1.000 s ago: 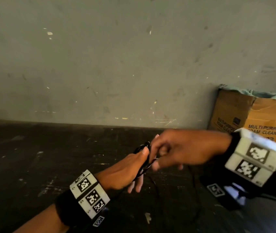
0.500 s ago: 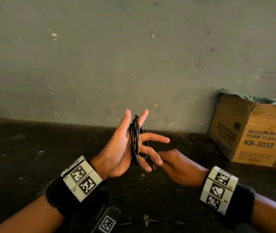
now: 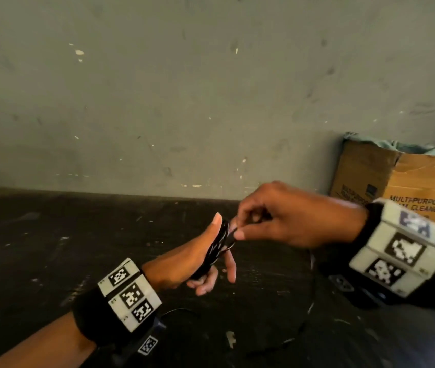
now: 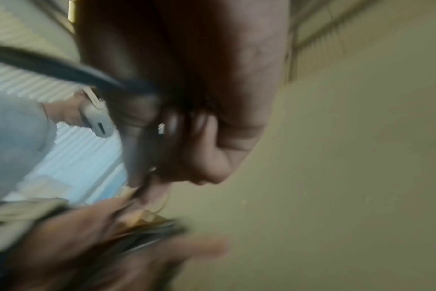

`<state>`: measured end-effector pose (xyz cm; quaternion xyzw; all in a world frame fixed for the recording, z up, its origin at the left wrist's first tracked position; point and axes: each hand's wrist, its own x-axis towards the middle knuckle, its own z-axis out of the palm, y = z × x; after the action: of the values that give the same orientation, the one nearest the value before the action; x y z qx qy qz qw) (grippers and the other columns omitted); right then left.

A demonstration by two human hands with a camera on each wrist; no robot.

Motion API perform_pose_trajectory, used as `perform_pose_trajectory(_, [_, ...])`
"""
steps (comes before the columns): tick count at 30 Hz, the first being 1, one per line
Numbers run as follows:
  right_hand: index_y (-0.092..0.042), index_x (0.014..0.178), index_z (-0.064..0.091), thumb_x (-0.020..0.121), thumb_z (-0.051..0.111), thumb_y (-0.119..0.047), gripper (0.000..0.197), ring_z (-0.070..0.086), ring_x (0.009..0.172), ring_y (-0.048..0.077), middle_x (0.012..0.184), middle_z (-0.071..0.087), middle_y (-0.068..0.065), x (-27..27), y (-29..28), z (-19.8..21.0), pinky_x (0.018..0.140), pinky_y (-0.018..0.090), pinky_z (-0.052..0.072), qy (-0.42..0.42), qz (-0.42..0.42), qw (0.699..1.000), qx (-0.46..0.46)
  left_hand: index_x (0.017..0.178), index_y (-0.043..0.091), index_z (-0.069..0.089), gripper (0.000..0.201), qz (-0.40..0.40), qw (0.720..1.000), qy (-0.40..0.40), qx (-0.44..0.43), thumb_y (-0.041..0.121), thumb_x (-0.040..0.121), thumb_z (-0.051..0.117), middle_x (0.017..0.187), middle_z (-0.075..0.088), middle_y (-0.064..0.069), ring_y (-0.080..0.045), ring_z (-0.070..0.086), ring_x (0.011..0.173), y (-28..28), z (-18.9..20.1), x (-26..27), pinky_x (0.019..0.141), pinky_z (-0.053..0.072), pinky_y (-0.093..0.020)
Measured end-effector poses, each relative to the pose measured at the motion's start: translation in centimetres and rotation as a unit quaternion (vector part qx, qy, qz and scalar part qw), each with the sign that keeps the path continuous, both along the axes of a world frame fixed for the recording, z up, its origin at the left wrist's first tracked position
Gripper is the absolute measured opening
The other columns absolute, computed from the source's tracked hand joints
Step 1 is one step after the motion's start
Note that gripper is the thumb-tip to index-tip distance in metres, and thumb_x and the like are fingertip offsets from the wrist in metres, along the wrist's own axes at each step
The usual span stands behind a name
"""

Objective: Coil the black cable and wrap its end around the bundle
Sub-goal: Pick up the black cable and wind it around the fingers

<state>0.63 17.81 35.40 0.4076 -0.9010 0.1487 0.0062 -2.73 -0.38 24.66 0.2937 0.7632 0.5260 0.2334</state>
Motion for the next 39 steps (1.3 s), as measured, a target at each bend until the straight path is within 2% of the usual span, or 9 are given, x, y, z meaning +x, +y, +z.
perform_pose_trajectory(3, [-0.016, 0.084, 0.071, 0.083, 0.068, -0.025, 0.010, 0.051, 0.052, 0.001, 0.062, 0.059, -0.009, -0.8, 1.0, 1.8, 0.051, 0.013, 0.037, 0.004, 0.004, 1.000, 0.007, 0.111, 0.029, 0.048, 0.087, -0.058, 0.998, -0.031, 0.017, 0.093, 0.061, 0.018, 0.089, 0.051, -0.048, -0.017, 0.039, 0.042, -0.1, -0.3, 1.0, 0.037, 0.030, -0.015])
perform_pose_trajectory(7, [-0.015, 0.081, 0.071, 0.078, 0.070, -0.031, 0.016, 0.038, 0.044, 0.008, 0.051, 0.048, -0.003, -2.4, 2.9, 2.7, 0.046, 0.016, 0.030, 0.062, -0.013, 0.997, -0.052, 0.138, 0.061, 0.019, 0.075, -0.101, 0.994, -0.024, 0.027, 0.086, 0.068, 0.029, 0.084, 0.060, -0.012, -0.003, 0.043, 0.040, 0.1, 0.4, 2.3, 0.036, 0.028, -0.015])
perform_pose_trajectory(15, [-0.011, 0.089, 0.066, 0.091, 0.050, -0.042, 0.035, 0.063, 0.063, 0.015, 0.074, 0.068, 0.006, -4.8, 3.9, -4.9, 0.058, 0.032, 0.052, 0.105, -0.033, 0.992, -0.068, 0.139, 0.059, 0.022, 0.052, -0.087, 0.975, -0.057, 0.197, 0.041, 0.094, 0.040, 0.075, 0.063, -0.013, -0.007, 0.047, 0.033, 1.0, 2.9, 3.1, 0.028, 0.024, -0.017])
perform_pose_trajectory(20, [-0.016, 0.113, 0.059, 0.097, 0.042, -0.030, 0.027, 0.066, 0.088, 0.016, 0.099, 0.067, 0.007, -2.2, 1.3, -10.0, 0.079, 0.033, 0.055, -0.030, -0.010, 0.997, -0.075, 0.140, 0.057, 0.015, 0.056, 0.006, 0.956, -0.046, 0.290, 0.044, 0.090, 0.037, 0.104, 0.070, -0.021, -0.027, 0.070, 0.062, 1.5, 5.2, 1.3, 0.044, 0.058, -0.031])
perform_pose_trajectory(24, [-0.015, 0.126, 0.050, 0.098, 0.045, -0.023, 0.030, 0.056, 0.070, -0.002, 0.079, 0.058, -0.012, -0.8, -0.9, -9.5, 0.067, 0.014, 0.044, -0.127, 0.014, 0.992, -0.015, 0.142, 0.056, 0.004, 0.061, 0.095, 0.961, 0.016, 0.258, 0.043, 0.091, 0.036, 0.116, 0.069, -0.016, -0.034, 0.072, 0.088, 2.2, 5.5, -0.4, 0.072, 0.061, -0.045])
perform_pose_trajectory(28, [-0.009, 0.103, 0.062, 0.097, 0.047, -0.021, 0.021, 0.057, 0.067, 0.003, 0.079, 0.061, -0.002, 0.4, -1.2, -6.0, 0.064, 0.016, 0.044, -0.090, 0.009, 0.996, 0.009, 0.141, 0.058, -0.004, 0.060, 0.121, 0.981, 0.107, 0.103, 0.047, 0.094, 0.032, 0.108, 0.069, -0.005, -0.032, 0.073, 0.079, 2.0, 3.9, -0.9, 0.061, 0.061, -0.033])
perform_pose_trajectory(31, [-0.014, 0.092, 0.067, 0.092, 0.056, -0.017, 0.012, 0.056, 0.064, -0.008, 0.069, 0.056, -0.017, -0.1, -0.1, -2.2, 0.061, 0.010, 0.043, -0.040, -0.002, 0.999, -0.014, 0.146, 0.042, 0.020, 0.063, 0.070, 0.993, 0.075, 0.052, 0.062, 0.087, 0.031, 0.081, 0.067, -0.009, -0.022, 0.063, 0.045, 1.2, 1.9, -1.0, 0.038, 0.046, -0.022])
perform_pose_trajectory(34, [-0.012, 0.086, 0.072, 0.085, 0.066, -0.020, 0.010, 0.050, 0.050, 0.003, 0.060, 0.061, -0.009, -1.3, 1.4, 1.4, 0.052, 0.019, 0.041, -0.012, -0.028, 0.998, -0.051, 0.109, 0.030, 0.066, 0.087, -0.014, 1.000, 0.018, 0.010, 0.088, 0.067, 0.016, 0.066, 0.063, -0.006, -0.009, 0.043, 0.033, 0.7, 0.5, -0.9, 0.034, 0.028, -0.017])
perform_pose_trajectory(39, [-0.015, 0.080, 0.071, 0.078, 0.071, -0.029, 0.014, 0.033, 0.044, 0.009, 0.047, 0.044, 0.008, -2.7, 3.1, 4.1, 0.046, 0.023, 0.029, 0.073, -0.036, 0.992, -0.097, 0.143, 0.053, 0.004, 0.067, -0.097, 0.995, 0.007, 0.032, 0.039, 0.093, 0.047, 0.089, 0.067, -0.015, -0.022, 0.069, 0.069, 0.9, 1.0, 0.5, 0.066, 0.057, -0.031])
